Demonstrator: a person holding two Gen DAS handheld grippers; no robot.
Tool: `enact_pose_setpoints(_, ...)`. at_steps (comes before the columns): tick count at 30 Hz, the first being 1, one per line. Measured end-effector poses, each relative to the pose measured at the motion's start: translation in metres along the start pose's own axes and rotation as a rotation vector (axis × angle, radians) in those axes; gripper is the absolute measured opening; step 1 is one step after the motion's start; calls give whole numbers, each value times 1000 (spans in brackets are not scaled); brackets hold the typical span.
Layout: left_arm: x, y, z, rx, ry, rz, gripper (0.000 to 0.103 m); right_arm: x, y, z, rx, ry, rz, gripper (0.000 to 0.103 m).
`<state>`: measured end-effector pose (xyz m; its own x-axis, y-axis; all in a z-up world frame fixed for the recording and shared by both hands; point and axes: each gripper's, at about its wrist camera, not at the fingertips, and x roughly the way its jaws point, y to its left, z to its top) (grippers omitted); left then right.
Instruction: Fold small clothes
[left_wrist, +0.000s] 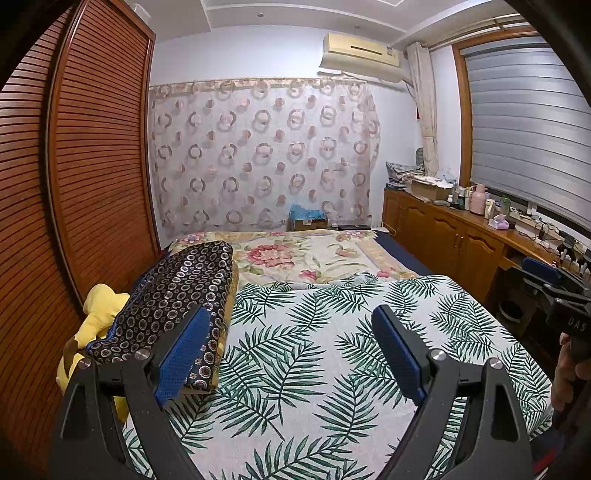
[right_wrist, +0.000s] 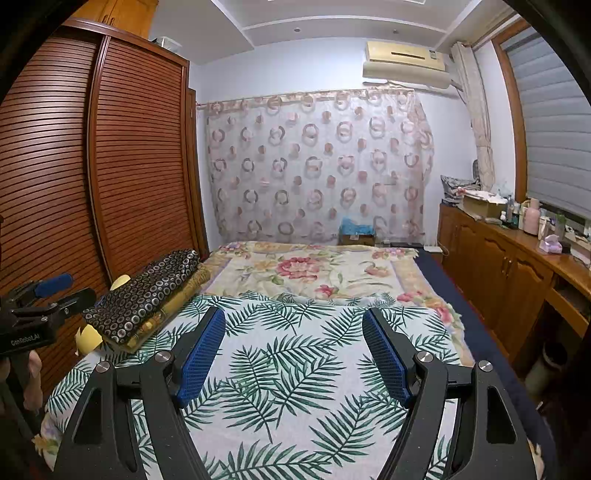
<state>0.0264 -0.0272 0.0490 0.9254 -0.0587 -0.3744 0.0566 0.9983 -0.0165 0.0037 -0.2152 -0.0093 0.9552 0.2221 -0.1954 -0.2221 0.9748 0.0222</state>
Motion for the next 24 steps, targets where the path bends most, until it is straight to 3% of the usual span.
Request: enact_pose_setpoints(24, 0, 0, -1, 1, -2, 1, 90, 2, -5, 1, 1, 0, 4, 78)
